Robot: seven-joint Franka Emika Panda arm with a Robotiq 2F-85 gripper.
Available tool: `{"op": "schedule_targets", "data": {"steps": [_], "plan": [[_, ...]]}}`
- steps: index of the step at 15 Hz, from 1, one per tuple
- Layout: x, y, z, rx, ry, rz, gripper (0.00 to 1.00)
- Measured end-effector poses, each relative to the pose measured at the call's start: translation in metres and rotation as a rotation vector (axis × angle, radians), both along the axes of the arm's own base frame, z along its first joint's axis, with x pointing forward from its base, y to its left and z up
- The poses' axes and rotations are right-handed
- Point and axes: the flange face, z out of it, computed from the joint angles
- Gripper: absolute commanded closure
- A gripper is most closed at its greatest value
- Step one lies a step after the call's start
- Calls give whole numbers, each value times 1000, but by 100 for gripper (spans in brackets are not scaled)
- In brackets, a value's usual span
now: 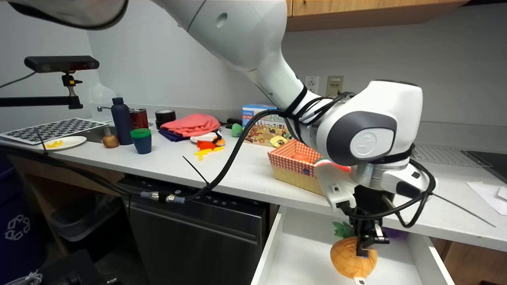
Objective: Pen the top right drawer, remove the toy pineapple and banana, put it in the fruit box and close the drawer
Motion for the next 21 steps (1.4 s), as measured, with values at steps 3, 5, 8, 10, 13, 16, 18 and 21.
{"op": "schedule_targets", "data": {"steps": [3, 5, 8, 10, 13, 16, 18, 21], "plan": [[-10, -10, 44, -89, -40, 34, 96], [-10, -5, 74, -131, -104, 55, 96], [-3, 12, 115, -187, -233, 88, 96], [3, 30, 140, -241, -337, 126, 96], [11, 62, 172, -303, -490, 187, 96], [18, 100, 193, -332, -611, 263, 96], [25, 127, 195, -310, -656, 310, 96], [35, 162, 190, -222, -691, 353, 58]]}}
